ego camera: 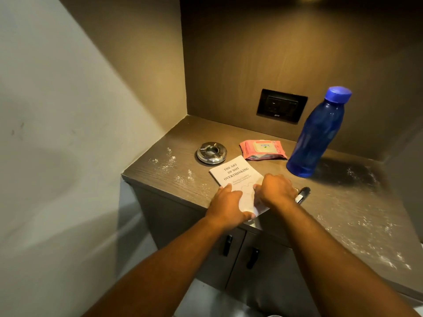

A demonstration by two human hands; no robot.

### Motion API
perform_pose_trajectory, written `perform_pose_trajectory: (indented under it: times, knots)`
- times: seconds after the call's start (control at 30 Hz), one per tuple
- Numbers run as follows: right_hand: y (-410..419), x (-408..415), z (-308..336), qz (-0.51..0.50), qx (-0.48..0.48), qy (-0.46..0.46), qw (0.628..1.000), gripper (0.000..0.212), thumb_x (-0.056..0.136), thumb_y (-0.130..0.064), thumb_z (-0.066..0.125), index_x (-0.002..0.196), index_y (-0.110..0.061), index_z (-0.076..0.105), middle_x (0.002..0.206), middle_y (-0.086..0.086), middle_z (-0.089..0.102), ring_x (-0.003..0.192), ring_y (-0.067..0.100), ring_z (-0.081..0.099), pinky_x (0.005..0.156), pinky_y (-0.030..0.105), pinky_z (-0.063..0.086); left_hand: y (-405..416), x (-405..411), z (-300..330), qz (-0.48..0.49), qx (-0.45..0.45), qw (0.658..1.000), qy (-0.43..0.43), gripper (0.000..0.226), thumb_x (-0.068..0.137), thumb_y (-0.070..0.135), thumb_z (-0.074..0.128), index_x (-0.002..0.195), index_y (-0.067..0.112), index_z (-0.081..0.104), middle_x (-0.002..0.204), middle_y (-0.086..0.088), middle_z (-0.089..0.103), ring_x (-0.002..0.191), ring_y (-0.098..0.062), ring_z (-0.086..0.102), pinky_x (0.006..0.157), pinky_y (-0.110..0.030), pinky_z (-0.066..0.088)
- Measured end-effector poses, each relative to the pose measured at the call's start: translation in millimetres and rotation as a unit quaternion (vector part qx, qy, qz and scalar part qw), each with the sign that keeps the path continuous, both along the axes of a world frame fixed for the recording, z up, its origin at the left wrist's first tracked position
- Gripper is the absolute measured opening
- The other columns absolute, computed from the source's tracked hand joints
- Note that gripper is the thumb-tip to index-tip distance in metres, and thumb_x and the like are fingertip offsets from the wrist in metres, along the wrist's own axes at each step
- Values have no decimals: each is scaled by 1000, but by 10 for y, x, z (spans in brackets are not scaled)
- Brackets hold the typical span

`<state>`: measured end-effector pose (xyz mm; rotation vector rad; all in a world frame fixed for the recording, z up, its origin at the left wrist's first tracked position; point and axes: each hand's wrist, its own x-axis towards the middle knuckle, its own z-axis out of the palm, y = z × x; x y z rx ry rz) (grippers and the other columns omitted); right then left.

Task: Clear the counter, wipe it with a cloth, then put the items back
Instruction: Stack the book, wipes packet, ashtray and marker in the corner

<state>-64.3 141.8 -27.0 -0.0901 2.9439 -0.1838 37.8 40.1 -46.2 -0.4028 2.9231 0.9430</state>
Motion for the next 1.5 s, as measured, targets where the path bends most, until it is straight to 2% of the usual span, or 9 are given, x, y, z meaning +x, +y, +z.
perform_pose_trajectory:
  times: [0.17,0.3,0.6,0.73,0.83,1.03,1.17,1.33,1.5]
  knots:
    - [5,98,93,-87,-259,-85,958,19,99,-30,50,101,-11,54,100,9,63,92,26,63,84,43,56,-165,-20,129,176,270,943,83,50,80,18,74,127,16,56,133,-5,57,114,-21,57,86,-29,51]
    - [-58,393,229,-135,-434,-89,886,20,101,-28,47,95,-10,54,96,11,68,85,25,70,75,41,60,-364,130,205,174,393,900,71,53,79,17,75,128,17,53,131,-4,60,110,-19,59,83,-29,54]
    - [-938,546,589,-158,-573,3,804,17,99,-26,51,96,-13,61,96,2,66,82,17,66,60,30,57,-1356,310,609,-13,113,986,118,98,60,59,79,143,26,40,151,-4,34,133,-27,41,105,-42,45]
    - [-1478,391,603,-144,-601,9,786,20,99,-22,53,118,-16,53,104,-3,62,80,13,61,52,24,51,-1868,123,616,-14,37,992,121,91,69,54,76,146,25,37,156,-3,29,126,-22,46,80,-19,51]
    - [-1788,141,562,-117,-583,-12,804,22,99,-20,53,121,-16,50,116,4,62,89,18,65,53,26,54,-2204,-135,579,-1,20,990,136,81,72,49,76,142,22,45,151,-3,38,122,-20,49,73,-10,43]
    - [-2327,-397,456,8,-487,-78,870,45,95,-1,54,139,-3,45,137,15,55,108,27,64,81,34,58,-2679,-630,376,54,-9,994,96,56,80,38,71,131,18,56,136,-5,56,115,-25,57,95,-39,52]
    - [-2526,-599,366,131,-341,-75,928,36,91,-18,64,125,-8,59,128,10,62,111,23,60,94,37,53,-2789,-893,217,26,-28,996,78,35,87,30,63,120,18,63,131,-7,58,116,-27,56,98,-41,50]
    - [-2578,-752,300,258,-106,-57,959,35,83,-35,72,108,-12,65,109,7,66,96,21,58,77,30,48,-2865,-1146,102,-63,-180,982,11,33,94,27,52,123,15,60,124,-14,61,109,-30,59,89,-36,48]
    - [-2580,-869,160,255,-74,-47,963,27,87,-26,67,110,-11,67,114,9,65,101,23,60,93,36,51,-2964,-1324,28,-122,-272,955,-2,36,96,15,49,132,12,54,136,-14,54,121,-29,51,99,-40,47]
